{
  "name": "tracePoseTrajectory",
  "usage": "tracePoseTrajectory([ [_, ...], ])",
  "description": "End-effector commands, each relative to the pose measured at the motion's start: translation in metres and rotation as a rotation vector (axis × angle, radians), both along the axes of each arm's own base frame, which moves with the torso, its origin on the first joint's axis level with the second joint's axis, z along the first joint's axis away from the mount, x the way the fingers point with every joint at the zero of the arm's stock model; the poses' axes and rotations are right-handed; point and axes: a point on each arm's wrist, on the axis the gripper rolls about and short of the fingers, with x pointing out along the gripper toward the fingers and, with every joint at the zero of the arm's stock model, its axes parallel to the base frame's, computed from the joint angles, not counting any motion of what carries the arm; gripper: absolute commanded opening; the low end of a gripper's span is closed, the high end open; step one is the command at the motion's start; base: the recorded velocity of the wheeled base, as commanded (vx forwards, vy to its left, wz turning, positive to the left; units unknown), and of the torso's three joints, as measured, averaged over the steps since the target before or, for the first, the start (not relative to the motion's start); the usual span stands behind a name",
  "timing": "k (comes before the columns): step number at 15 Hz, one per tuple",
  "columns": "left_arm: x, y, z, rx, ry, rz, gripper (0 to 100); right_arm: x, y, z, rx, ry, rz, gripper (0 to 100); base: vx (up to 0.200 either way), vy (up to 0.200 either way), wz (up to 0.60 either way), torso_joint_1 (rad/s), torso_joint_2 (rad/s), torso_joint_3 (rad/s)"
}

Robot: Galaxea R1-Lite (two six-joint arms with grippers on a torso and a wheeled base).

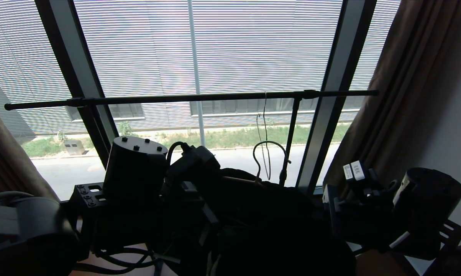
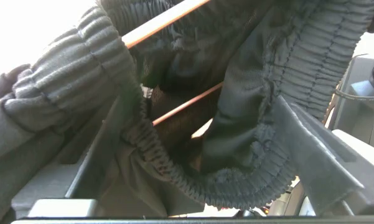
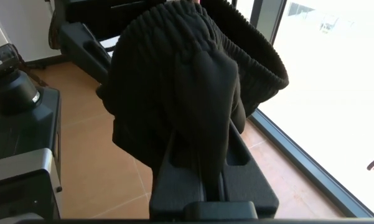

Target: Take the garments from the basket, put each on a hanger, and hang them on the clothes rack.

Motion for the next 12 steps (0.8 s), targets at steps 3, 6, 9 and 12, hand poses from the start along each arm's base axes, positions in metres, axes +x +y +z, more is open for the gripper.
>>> tracePoseTrajectory([
  [3,-0.014,0.012,0.017,-0.043,-0.044,0.004,100,0.002,0.001,-0.003,-0.003,0.007,-0.001,0,0.0,0.0,0.0,0.0,0.0,0.0],
  [6,-0.021,0.019,0.025,-0.063,-0.065,0.004,100,0.004,0.0,-0.003,-0.003,0.008,-0.006,0,0.0,0.0,0.0,0.0,0.0,0.0],
  [9,-0.025,0.023,0.025,-0.062,-0.066,0.008,100,0.005,0.001,-0.005,0.0,0.028,-0.007,0,0.0,0.0,0.0,0.0,0.0,0.0],
  [12,-0.028,0.043,0.037,-0.091,-0.114,0.062,100,0.006,-0.001,-0.005,0.009,0.048,-0.014,0,0.0,0.0,0.0,0.0,0.0,0.0],
])
